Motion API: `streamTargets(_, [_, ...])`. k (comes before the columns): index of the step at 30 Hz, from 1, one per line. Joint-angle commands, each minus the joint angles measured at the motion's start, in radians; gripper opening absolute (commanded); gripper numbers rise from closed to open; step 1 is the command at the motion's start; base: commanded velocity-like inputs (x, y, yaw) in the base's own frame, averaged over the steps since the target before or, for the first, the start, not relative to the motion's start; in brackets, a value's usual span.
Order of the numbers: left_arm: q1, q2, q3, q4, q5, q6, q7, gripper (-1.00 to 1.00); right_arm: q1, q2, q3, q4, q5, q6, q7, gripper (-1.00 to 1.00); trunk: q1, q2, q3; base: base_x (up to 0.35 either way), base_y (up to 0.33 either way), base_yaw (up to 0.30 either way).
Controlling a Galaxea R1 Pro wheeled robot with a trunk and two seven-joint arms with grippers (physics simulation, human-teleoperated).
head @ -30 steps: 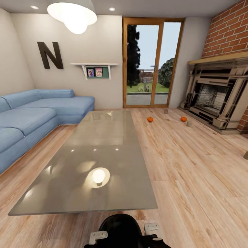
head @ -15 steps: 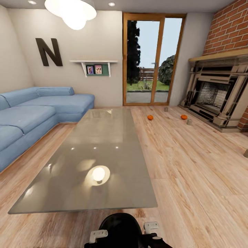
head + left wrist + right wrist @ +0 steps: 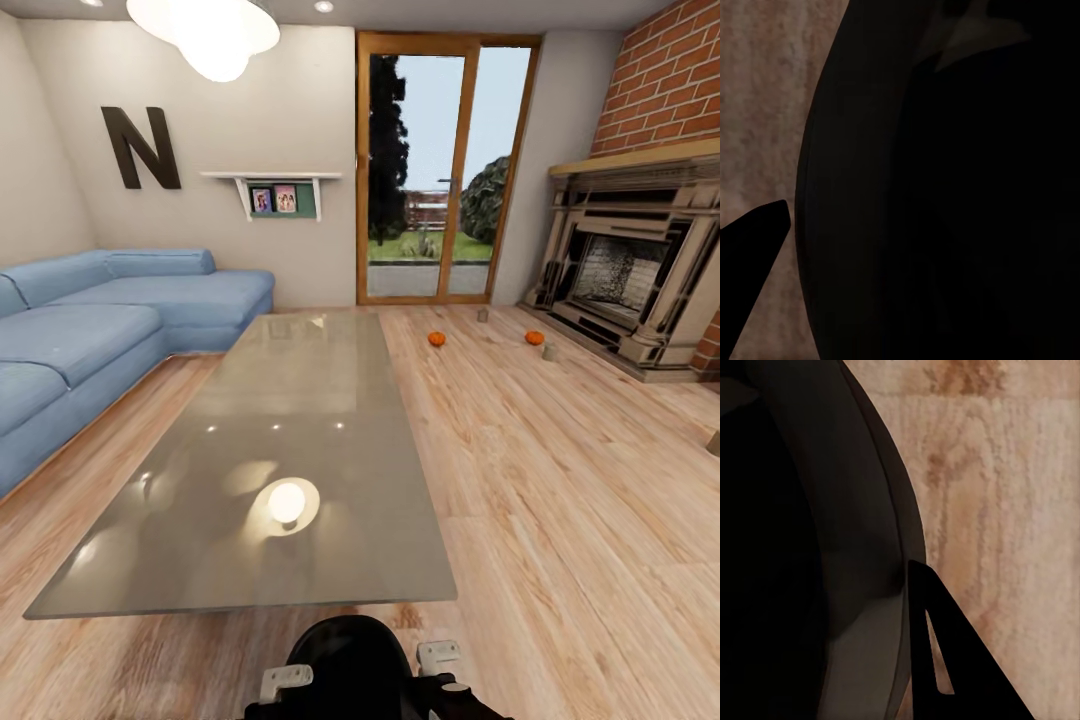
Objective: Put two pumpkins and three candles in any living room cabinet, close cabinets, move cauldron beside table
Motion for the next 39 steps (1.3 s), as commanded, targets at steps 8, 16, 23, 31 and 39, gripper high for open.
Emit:
streamTargets(8, [0.001, 0.001, -0.010, 0.010, 0.011, 0.001, 0.001, 1.00, 0.011, 0.000, 0.021, 0.005, -0.025, 0.006, -0.001, 1.00, 0.017, 0.000, -0.001, 0.000, 0.000, 0.000])
streamTargets(16, [0.001, 0.001, -0.010, 0.010, 0.011, 0.002, 0.001, 1.00, 0.011, 0.000, 0.021, 0.005, -0.026, 0.006, -0.001, 1.00, 0.017, 0.000, -0.001, 0.000, 0.000, 0.000])
streamTargets(23, [0.001, 0.001, -0.010, 0.010, 0.011, 0.002, 0.001, 1.00, 0.011, 0.000, 0.021, 0.005, -0.025, 0.006, -0.001, 1.00, 0.017, 0.000, -0.001, 0.000, 0.000, 0.000])
streamTargets(31, [0.001, 0.003, -0.009, 0.010, 0.012, 0.004, 0.003, 1.00, 0.011, 0.000, 0.021, 0.005, -0.025, 0.006, -0.001, 1.00, 0.014, 0.002, 0.026, 0.000, 0.000, 0.000])
streamTargets(39, [0.001, 0.003, -0.009, 0.010, 0.012, 0.005, 0.005, 1.00, 0.011, 0.000, 0.021, 0.005, -0.025, 0.006, -0.001, 1.00, 0.010, 0.004, 0.057, 0.000, 0.000, 0.000])
